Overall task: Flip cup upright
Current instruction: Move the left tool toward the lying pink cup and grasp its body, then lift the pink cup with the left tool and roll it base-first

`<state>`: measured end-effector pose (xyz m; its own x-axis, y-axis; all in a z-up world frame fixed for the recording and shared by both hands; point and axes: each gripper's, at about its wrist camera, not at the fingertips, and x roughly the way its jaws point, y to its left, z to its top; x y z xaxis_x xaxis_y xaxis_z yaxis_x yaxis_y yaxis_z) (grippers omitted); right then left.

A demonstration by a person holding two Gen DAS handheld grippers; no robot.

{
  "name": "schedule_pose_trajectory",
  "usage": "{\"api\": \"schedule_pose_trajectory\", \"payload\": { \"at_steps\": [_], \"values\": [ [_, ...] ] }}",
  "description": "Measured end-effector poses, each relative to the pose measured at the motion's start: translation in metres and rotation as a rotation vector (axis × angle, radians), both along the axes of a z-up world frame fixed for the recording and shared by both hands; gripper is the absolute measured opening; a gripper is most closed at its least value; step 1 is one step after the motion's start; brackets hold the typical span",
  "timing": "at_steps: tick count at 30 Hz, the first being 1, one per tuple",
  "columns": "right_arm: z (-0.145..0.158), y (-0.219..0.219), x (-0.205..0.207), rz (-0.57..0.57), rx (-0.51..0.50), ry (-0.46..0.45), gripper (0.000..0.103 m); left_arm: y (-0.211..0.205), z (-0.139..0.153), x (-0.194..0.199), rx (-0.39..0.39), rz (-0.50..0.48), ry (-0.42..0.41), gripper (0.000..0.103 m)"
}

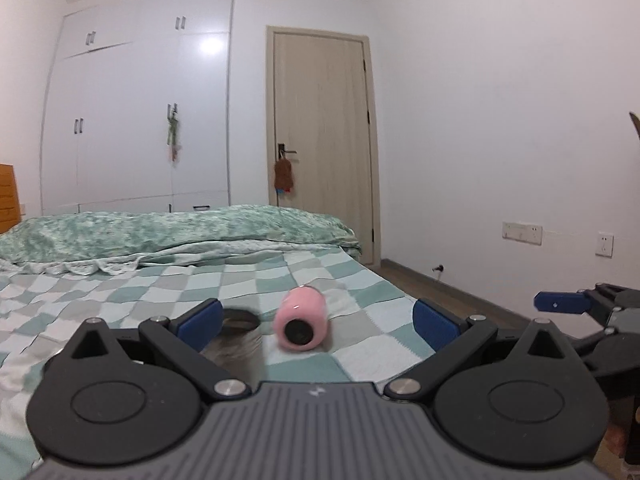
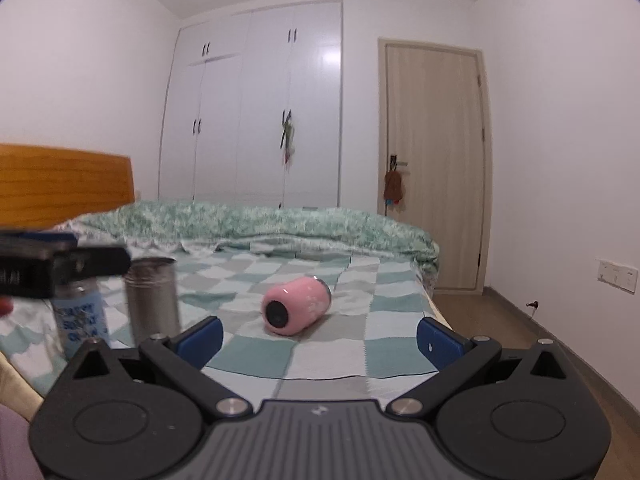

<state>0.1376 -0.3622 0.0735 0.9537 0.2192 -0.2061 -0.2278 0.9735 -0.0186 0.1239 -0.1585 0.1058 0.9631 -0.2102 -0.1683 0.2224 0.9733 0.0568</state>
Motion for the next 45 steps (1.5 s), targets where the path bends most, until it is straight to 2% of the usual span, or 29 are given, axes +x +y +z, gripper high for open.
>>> {"api": "schedule_pose_trajectory", "payload": {
  "at_steps": [4, 9, 11, 14, 22, 28, 33, 34, 35, 37, 40, 43, 45],
  "values": [
    [0.004, -0.016, 0.039, 0.029, -0.037, 0.041, 0.103, -0.024, 0.014, 0.042, 0.033, 0.018, 0.049, 0.103],
    [0.011, -0.030, 0.089, 0.070, -0.060, 0.085, 0.103, -0.054, 0.023, 0.095, 0.120, 0.065, 0.106, 0.103],
    [0.013, -0.036, 0.111, 0.090, -0.073, 0.100, 0.103, -0.064, 0.023, 0.122, 0.132, 0.086, 0.167, 0.103],
    [0.013, -0.043, 0.146, 0.125, -0.090, 0.136, 0.103, -0.071, 0.020, 0.169, 0.103, 0.119, 0.297, 0.103],
    [-0.005, -0.051, 0.225, 0.239, -0.144, 0.217, 0.103, -0.097, -0.003, 0.297, 0.222, 0.292, 0.549, 0.103],
    [-0.025, -0.041, 0.278, 0.322, -0.190, 0.283, 0.103, -0.103, -0.046, 0.356, 0.340, 0.386, 0.645, 0.103],
    [-0.041, -0.031, 0.311, 0.364, -0.230, 0.349, 0.103, -0.102, -0.078, 0.386, 0.367, 0.420, 0.716, 0.103],
    [-0.044, -0.031, 0.315, 0.366, -0.231, 0.360, 0.103, -0.101, -0.081, 0.390, 0.350, 0.407, 0.732, 0.090],
    [-0.046, -0.031, 0.318, 0.367, -0.233, 0.367, 0.103, -0.099, -0.084, 0.392, 0.329, 0.404, 0.748, 0.090],
    [-0.047, -0.032, 0.320, 0.372, -0.224, 0.381, 0.103, -0.102, -0.083, 0.390, 0.335, 0.407, 0.732, 0.089],
    [-0.043, -0.032, 0.315, 0.375, -0.226, 0.364, 0.103, -0.100, -0.075, 0.376, 0.275, 0.369, 0.739, 0.089],
    [-0.033, -0.033, 0.302, 0.371, -0.227, 0.354, 0.103, -0.103, -0.064, 0.355, 0.281, 0.339, 0.710, 0.088],
    [-0.021, -0.031, 0.285, 0.365, -0.240, 0.344, 0.103, -0.101, -0.052, 0.338, 0.249, 0.325, 0.695, 0.086]
  ]
}}
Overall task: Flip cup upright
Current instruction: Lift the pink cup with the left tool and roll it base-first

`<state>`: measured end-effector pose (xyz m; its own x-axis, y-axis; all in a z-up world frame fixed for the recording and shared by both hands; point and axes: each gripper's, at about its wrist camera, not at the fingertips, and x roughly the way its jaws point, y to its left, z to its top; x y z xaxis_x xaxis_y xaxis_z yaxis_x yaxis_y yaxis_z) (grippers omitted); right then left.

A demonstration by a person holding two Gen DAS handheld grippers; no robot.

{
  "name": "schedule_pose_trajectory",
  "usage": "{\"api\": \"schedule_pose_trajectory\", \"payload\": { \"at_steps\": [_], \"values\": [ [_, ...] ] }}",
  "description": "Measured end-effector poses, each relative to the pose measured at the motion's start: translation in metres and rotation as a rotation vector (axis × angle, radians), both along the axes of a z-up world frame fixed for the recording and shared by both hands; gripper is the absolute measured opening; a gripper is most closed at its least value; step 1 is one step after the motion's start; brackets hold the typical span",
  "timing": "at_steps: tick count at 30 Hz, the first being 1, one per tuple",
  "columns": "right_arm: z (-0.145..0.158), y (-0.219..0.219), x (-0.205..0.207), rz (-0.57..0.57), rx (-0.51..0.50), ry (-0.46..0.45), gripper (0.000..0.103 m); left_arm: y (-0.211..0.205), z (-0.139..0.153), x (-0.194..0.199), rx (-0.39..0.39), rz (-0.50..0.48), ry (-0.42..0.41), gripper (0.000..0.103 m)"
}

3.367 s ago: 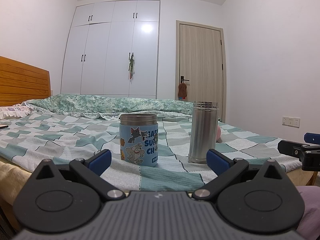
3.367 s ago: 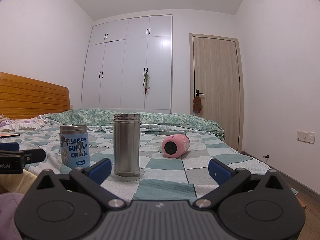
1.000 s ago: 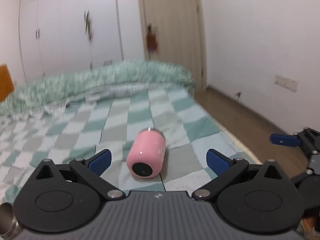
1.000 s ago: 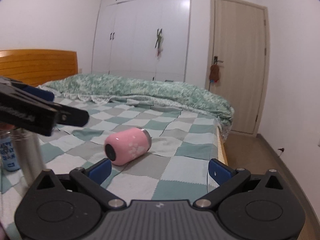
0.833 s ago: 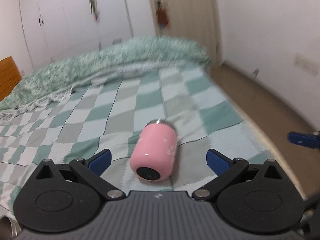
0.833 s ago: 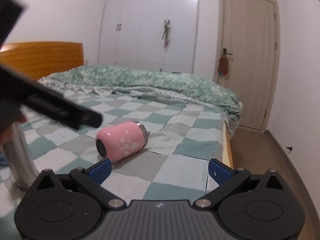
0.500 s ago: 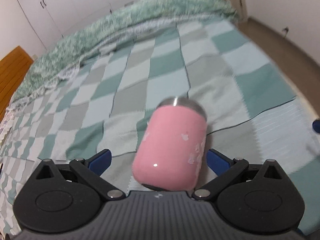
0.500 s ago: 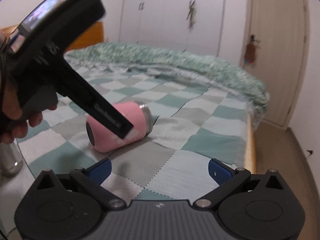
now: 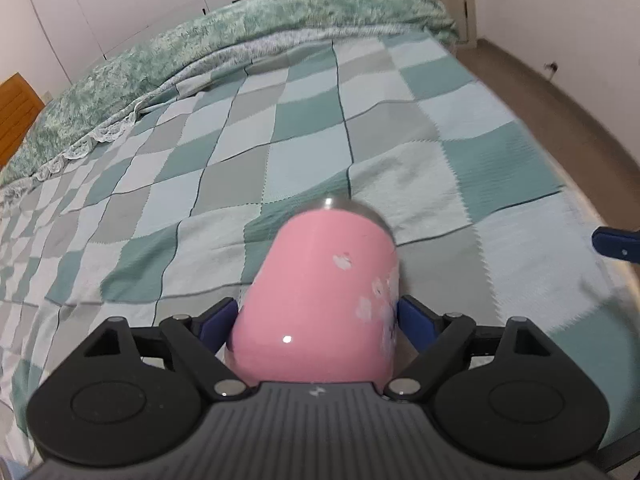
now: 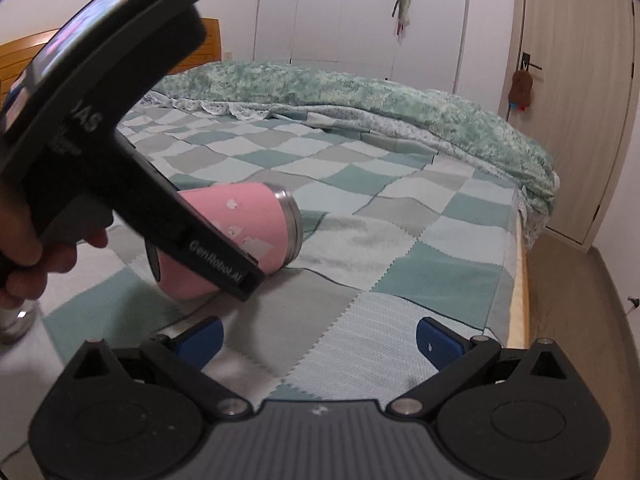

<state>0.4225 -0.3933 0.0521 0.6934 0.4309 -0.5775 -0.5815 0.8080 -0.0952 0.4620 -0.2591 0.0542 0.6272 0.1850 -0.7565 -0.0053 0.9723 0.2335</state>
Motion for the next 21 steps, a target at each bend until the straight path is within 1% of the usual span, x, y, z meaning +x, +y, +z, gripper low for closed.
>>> {"api": "schedule_pose_trajectory", "payload": {
  "at_steps": [3, 6, 9, 13, 16, 18, 21],
  "values": [
    [0.017, 0.003, -0.031, -0.004, -0.026, -0.018, 0.103, 0.000, 0.023, -0.030, -0.027, -0.017, -0.037, 0.084],
    [0.031, 0.003, -0.067, -0.018, -0.042, -0.026, 0.103, 0.003, 0.044, -0.064, -0.073, -0.026, -0.058, 0.083],
    [0.041, 0.003, -0.104, -0.040, -0.045, -0.028, 0.103, 0.003, 0.054, -0.101, -0.125, -0.048, -0.062, 0.082],
    [0.042, 0.004, -0.149, -0.062, -0.043, -0.010, 0.103, 0.004, 0.054, -0.151, -0.200, -0.070, -0.059, 0.082],
    [0.036, 0.005, -0.178, -0.070, -0.049, 0.015, 0.103, 0.003, 0.053, -0.182, -0.227, -0.082, -0.066, 0.082],
    [0.030, 0.006, -0.195, -0.076, -0.054, 0.025, 0.103, 0.003, 0.052, -0.199, -0.231, -0.094, -0.075, 0.082],
    [0.024, 0.008, -0.214, -0.082, -0.055, 0.031, 0.103, 0.005, 0.050, -0.221, -0.238, -0.091, -0.132, 0.082]
  ]
}}
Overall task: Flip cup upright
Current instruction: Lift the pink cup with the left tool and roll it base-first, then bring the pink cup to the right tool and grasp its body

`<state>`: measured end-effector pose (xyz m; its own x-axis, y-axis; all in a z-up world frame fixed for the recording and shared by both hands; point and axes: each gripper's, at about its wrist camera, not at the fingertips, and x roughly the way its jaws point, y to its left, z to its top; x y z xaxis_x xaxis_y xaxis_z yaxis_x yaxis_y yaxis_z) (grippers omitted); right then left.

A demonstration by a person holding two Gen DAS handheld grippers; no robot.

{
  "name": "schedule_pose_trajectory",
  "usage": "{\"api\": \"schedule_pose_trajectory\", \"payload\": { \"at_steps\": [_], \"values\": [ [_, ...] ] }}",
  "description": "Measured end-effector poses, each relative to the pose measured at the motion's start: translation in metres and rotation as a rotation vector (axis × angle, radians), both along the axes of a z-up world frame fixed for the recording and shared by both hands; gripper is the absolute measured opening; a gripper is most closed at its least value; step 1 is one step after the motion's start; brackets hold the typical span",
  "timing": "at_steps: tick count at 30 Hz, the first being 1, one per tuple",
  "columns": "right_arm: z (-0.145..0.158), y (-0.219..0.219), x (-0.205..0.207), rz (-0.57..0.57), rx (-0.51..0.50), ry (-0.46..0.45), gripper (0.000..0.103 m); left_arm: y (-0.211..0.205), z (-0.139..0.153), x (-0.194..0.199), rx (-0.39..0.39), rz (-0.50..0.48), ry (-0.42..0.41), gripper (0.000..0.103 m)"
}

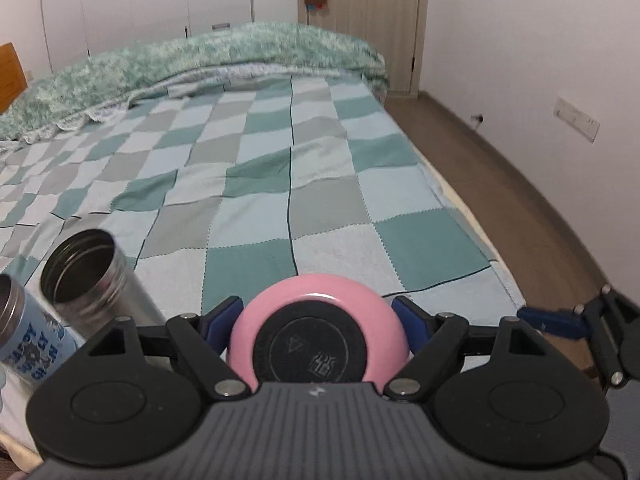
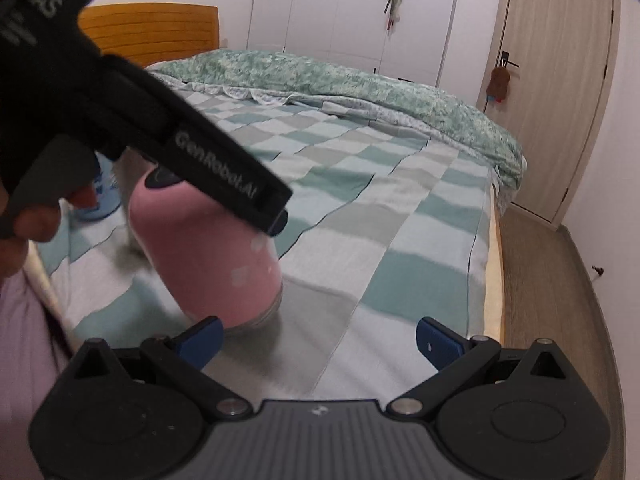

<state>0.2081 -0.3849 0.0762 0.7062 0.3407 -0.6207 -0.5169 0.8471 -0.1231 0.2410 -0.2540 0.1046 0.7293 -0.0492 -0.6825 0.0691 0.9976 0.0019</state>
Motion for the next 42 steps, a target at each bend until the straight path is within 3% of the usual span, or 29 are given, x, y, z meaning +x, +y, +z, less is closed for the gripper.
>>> {"api": "schedule_pose_trajectory", "payload": {
  "at_steps": [4, 6, 8, 10, 19, 21, 24, 30, 37, 42],
  "values": [
    [-0.006, 0.004, -0.018, -0.008, 0.019, 0.002, 0.102, 0.004, -0.009, -0.024, 0.009, 0.037, -0.151, 0.082],
    [-0.010, 0.006, -0.024, -0.008, 0.019, 0.005, 0.102, 0.010, -0.020, -0.032, -0.005, 0.043, -0.174, 0.082],
    [-0.016, 0.008, -0.030, -0.008, 0.017, 0.012, 0.102, 0.015, -0.034, -0.036, -0.010, 0.039, -0.115, 0.082],
    [-0.021, 0.009, -0.035, -0.008, 0.013, 0.022, 0.102, 0.021, -0.038, -0.049, -0.028, 0.025, -0.142, 0.082],
    [-0.036, 0.018, -0.052, -0.002, 0.014, 0.054, 0.102, 0.035, -0.053, -0.079, -0.107, -0.012, -0.021, 0.081],
    [-0.039, 0.019, -0.056, -0.006, 0.024, 0.063, 0.102, 0.036, -0.060, -0.083, -0.121, -0.011, -0.028, 0.082],
    [-0.045, 0.022, -0.060, -0.015, 0.024, 0.073, 0.102, 0.039, -0.062, -0.081, -0.140, -0.002, -0.041, 0.081],
    [-0.042, 0.023, -0.066, -0.014, 0.015, 0.073, 0.102, 0.043, -0.058, -0.073, -0.166, -0.014, 0.016, 0.082],
    [-0.033, 0.023, -0.067, -0.036, 0.038, 0.095, 0.102, 0.053, -0.056, -0.070, -0.144, -0.041, 0.041, 0.100],
    [-0.022, 0.029, -0.072, -0.063, 0.035, 0.096, 0.102, 0.077, -0.035, -0.080, -0.166, -0.121, -0.013, 0.103]
  ]
}}
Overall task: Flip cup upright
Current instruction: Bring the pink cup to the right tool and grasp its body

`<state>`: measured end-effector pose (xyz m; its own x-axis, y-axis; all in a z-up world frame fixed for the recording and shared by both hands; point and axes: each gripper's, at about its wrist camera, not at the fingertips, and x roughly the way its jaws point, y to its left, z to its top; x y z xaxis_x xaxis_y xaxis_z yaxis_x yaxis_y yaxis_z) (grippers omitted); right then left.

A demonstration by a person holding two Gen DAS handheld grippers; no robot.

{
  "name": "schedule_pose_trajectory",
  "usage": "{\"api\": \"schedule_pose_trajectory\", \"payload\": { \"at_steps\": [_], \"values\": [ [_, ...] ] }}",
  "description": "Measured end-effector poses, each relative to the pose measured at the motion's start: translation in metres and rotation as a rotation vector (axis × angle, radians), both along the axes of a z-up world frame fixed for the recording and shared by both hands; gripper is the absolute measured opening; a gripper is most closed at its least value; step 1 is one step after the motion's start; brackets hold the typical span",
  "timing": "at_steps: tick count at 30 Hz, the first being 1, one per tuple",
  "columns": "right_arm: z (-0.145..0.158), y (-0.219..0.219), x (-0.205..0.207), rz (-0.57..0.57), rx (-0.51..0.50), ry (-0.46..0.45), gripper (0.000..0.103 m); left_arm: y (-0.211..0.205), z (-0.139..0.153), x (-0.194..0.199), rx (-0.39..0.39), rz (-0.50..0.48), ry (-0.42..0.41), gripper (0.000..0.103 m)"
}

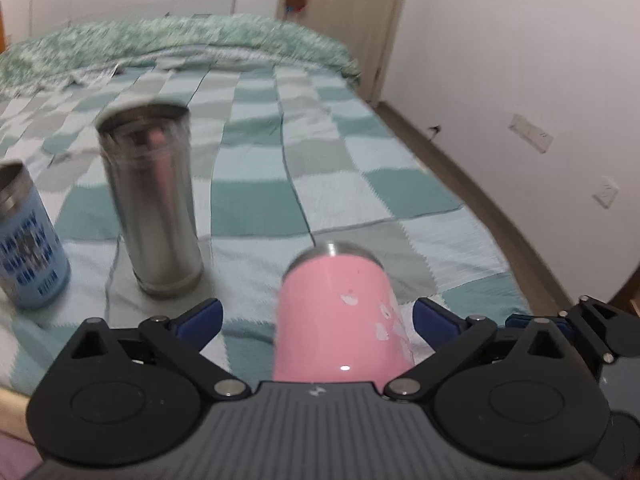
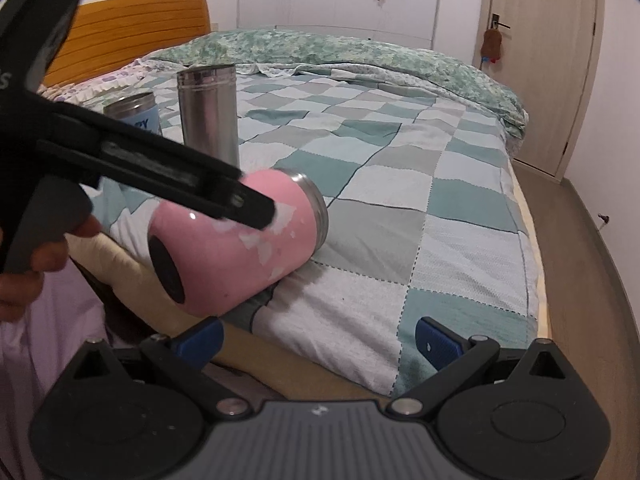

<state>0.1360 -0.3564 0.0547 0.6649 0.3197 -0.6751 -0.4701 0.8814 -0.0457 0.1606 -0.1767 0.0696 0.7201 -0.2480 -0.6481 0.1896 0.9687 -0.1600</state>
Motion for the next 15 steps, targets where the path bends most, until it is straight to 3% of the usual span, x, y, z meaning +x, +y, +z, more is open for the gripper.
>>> {"api": "schedule_pose_trajectory", "payload": {
  "at_steps": [6, 15],
  "values": [
    [0.033, 0.018, -0.005, -0.021, -0.012, 0.002, 0.103, 0.049, 0.018, -0.010, 0.044, -0.087, -0.071, 0.103],
    [0.056, 0.066, 0.027, -0.168, 0.047, 0.101, 0.103, 0.106, -0.006, 0.002, 0.129, -0.158, -0.056, 0.103]
  ]
}}
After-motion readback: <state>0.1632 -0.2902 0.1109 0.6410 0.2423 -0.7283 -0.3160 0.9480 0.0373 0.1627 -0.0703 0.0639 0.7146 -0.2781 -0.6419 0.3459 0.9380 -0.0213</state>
